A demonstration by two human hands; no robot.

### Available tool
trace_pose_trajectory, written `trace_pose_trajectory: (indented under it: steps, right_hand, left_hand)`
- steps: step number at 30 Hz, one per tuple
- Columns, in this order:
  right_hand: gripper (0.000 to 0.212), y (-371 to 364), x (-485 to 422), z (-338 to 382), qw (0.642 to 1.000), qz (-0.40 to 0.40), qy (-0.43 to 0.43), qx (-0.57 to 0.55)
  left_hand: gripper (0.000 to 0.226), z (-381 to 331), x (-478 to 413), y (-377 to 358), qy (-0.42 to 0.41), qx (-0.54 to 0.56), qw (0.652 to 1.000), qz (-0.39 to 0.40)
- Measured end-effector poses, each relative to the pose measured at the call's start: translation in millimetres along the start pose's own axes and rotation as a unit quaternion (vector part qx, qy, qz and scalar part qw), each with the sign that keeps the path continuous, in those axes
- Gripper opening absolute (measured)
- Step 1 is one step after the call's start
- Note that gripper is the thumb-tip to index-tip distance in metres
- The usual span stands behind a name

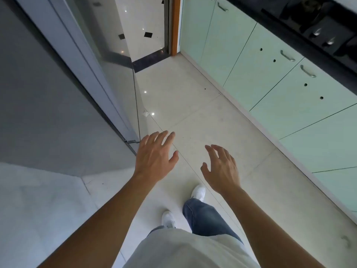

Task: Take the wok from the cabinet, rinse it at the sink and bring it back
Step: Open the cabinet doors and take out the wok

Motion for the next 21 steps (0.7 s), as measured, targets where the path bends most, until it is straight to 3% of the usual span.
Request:
trace_pose_trajectory:
  steps: [10,21]
  right_hand:
    - [0.054,4.3,-84.6,-45.0,1.0,-0.018,0.021,-0.01]
    - [0.055,42.5,-237.7,-166.0,0.999,-0.022,0.047,-0.007]
  left_hand:
    - [0.062,-23.6,-90.1,-15.5,0.008,-0.015,1.0,0.021]
    - [0.057,-101.9,-258.8,-7.6,0.022,-0.015,1.0,0.008]
Point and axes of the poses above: each hand's wrist, its own x-axis away from the middle knuckle, its own y-axis out of the back of the hand, z = x × y, the point moved 6 cm from there along -x, towards the middle knuckle, and after that the axes turned 7 degrees about y, right-handed, at the moved point
